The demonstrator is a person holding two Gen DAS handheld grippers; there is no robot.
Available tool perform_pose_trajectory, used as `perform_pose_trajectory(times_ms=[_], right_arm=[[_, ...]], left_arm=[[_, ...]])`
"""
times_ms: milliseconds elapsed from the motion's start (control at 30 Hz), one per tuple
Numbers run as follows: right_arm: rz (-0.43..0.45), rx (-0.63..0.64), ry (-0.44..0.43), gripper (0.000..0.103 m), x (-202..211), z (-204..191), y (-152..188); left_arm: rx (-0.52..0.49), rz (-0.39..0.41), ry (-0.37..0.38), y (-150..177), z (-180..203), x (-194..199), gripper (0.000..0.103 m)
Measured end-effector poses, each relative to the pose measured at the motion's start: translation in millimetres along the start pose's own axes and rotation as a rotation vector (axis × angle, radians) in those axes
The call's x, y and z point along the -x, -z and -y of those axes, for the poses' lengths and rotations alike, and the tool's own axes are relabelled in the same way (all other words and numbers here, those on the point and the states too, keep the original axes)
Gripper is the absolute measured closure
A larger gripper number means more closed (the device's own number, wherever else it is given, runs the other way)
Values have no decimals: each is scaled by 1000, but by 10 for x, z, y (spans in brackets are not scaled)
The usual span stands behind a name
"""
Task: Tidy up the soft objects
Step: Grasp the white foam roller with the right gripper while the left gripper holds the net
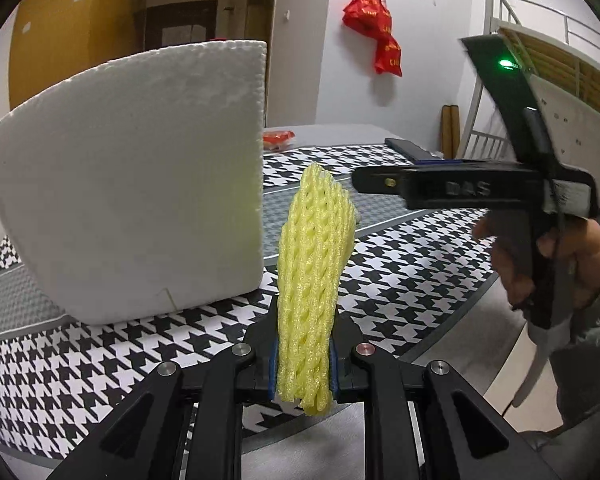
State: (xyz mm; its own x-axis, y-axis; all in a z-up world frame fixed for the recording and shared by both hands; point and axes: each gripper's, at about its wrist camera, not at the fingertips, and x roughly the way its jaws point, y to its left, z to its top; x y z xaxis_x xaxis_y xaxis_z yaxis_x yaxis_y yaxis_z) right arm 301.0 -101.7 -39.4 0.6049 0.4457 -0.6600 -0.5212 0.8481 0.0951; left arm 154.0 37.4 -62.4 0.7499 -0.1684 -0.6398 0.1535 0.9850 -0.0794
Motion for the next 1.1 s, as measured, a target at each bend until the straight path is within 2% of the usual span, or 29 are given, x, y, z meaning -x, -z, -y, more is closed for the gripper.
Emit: perform_pose_trajectory(times_ms=[133,367,500,567,633,733,800,867,1100], right_arm=[[-39,7,-8,3,-142,-65,-90],[-136,4,4,23,-436,-91,-162],[-156,1,39,25,-541,-62,-165],[-170,-3,41,33,-594,-52,-157],[-183,-4,41,35,-646,-49,-147],[-203,-8,45,43,-711,-53,-132],[-215,-7,57,44,-744,-60,-127],[-226,-6,57,52,-776,-58,-120],[-239,-5,87,57,-833,-29,-120]], left_arm=[[15,14,9,39,-53,48,84],[44,26,14,122,-200,150,84],[66,34,2,165,-271,192,84],[69,39,-1,188,-293,220,84],[71,43,0,222,-326,253,84],[74,49,2,247,-349,289,84],[76,52,2,265,-370,305,84],[78,54,3,271,-359,320,84],[78,69,4,254,-344,425,84]])
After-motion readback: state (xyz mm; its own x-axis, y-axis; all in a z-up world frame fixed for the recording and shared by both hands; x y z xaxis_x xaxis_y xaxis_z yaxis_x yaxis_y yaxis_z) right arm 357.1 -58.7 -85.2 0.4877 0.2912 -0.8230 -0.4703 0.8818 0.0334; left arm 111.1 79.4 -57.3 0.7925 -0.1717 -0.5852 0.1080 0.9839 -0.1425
